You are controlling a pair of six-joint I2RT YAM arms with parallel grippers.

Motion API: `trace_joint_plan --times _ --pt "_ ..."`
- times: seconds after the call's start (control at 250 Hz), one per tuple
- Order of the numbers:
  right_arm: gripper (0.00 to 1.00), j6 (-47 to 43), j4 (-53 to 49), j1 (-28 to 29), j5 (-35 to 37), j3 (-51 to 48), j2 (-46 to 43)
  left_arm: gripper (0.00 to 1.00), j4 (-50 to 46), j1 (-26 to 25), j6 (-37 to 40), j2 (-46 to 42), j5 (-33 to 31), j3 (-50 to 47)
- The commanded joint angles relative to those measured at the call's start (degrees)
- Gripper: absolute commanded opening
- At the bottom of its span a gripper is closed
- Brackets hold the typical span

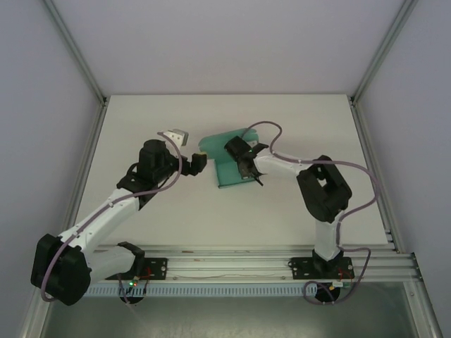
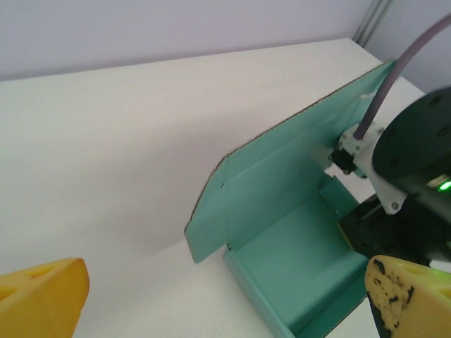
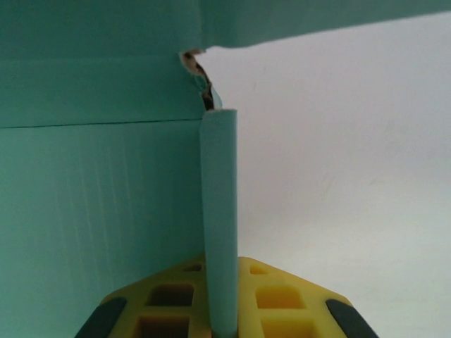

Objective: Assemble paper box

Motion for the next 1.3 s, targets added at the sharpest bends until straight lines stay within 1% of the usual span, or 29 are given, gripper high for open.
trace_joint_plan --times 0.0,0.048,0.1,0.128,0.176,0.2,0.224,0.236,0.384,0.496,0.568,0.612,0.632,0.656,0.7,0.767,0.851,0.903,0.927,0.983,1.023,1.107,1.183,1.251,1.295 --pt "0.12 8.7 -2.6 0.5 0.1 -2.5 2.1 1.0 -2.1 -0.3 -2.6 -1.6 -4.1 -2.0" --pt "0.18 9.8 -1.2 0.6 -0.9 -3.7 1.7 1.0 -2.0 -0.3 -3.0 -1.9 -4.4 -2.7" --pt "0.19 9.6 0.7 0.6 -3.4 -4.9 0.7 1.0 -1.8 -0.4 -2.6 -2.2 -3.4 -3.6" --pt "0.22 9.6 1.8 0.6 -4.4 -5.8 -0.2 1.0 -1.7 -0.3 -2.3 -2.2 -2.7 -3.9" --pt "0.29 10.1 3.3 0.7 -4.6 -7.2 -2.1 1.0 -1.0 -0.4 -2.4 -2.5 -2.3 -4.7" --pt "0.35 10.2 3.8 0.7 -4.5 -7.9 -3.0 1.0 -0.8 -0.4 -2.5 -2.6 -2.3 -4.8" --pt "0.43 10.2 4.3 0.7 -4.0 -8.2 -4.1 1.0 -0.7 -0.4 -2.4 -2.6 -2.4 -4.9" --pt "0.45 10.3 4.4 0.6 -3.8 -8.5 -4.6 1.0 -0.7 -0.4 -2.4 -2.6 -2.5 -4.9" --pt "0.56 9.5 4.8 0.7 1.2 -9.4 -11.3 1.0 -0.8 -0.4 -2.5 -2.2 -2.7 -3.9" --pt "0.68 7.7 5.7 0.6 4.2 -9.9 -16.0 1.0 -1.8 -0.4 -1.9 -0.8 -2.6 -2.2" --pt "0.75 3.5 7.7 0.6 5.0 -10.7 -19.2 1.0 -2.3 -0.4 -1.0 0.5 -2.3 -0.8" --pt "0.82 0.4 9.7 0.3 5.9 -11.7 -21.3 1.0 -2.8 -0.4 0.3 1.6 -1.5 0.2" --pt "0.87 -1.5 10.9 0.0 5.8 -12.3 -22.3 1.0 -3.1 -0.4 1.1 2.2 -1.2 0.7" --pt "0.91 -4.5 12.5 -0.3 4.8 -13.1 -23.5 1.0 -3.4 -0.3 1.9 3.0 -0.6 1.5" --pt "1.0 -11.6 16.1 -1.7 0.5 -14.5 -25.7 1.0 -4.2 -0.4 3.8 4.8 0.3 3.3" --pt "1.0 -22.1 18.8 -4.7 -9.2 -15.3 -27.6 1.0 -5.7 -0.3 7.0 8.4 1.9 7.0" --pt "1.0 -29.7 18.0 -9.4 -19.6 -13.0 -26.8 1.0 -9.7 0.1 10.7 14.1 4.7 12.9" --pt "1.0 -31.8 16.5 -12.4 -23.9 -10.7 -25.1 1.0 -12.3 0.1 13.8 17.9 6.8 16.7" --pt "1.0 -33.4 14.5 -14.0 -27.6 -8.4 -23.7 1.0 -13.6 0.2 15.2 19.7 7.4 18.3" --pt "0.95 -36.9 10.5 -16.8 -34.1 -4.8 -21.1 1.0 -16.6 0.5 18.0 23.5 8.5 22.6" --pt "0.91 -40.9 7.5 -18.6 -38.2 -2.3 -19.4 1.0 -18.7 0.8 19.9 25.9 9.2 25.4" --pt "0.88 -48.0 3.9 -20.0 -41.9 0.2 -16.8 1.0 -24.3 1.1 26.0 30.4 12.2 31.1" --pt "0.86 -51.0 0.9 -21.2 -43.2 2.4 -14.6 0.99 -29.9 1.1 31.7 34.2 13.4 36.4" --pt "0.78 -53.2 -2.5 -22.3 -45.1 4.9 -12.6 0.97 -33.5 1.3 35.4 37.2 13.2 40.4" --pt "0.69 -54.4 -4.1 -22.8 -45.7 6.1 -11.5 0.95 -35.7 1.4 37.3 39.3 12.7 42.9"
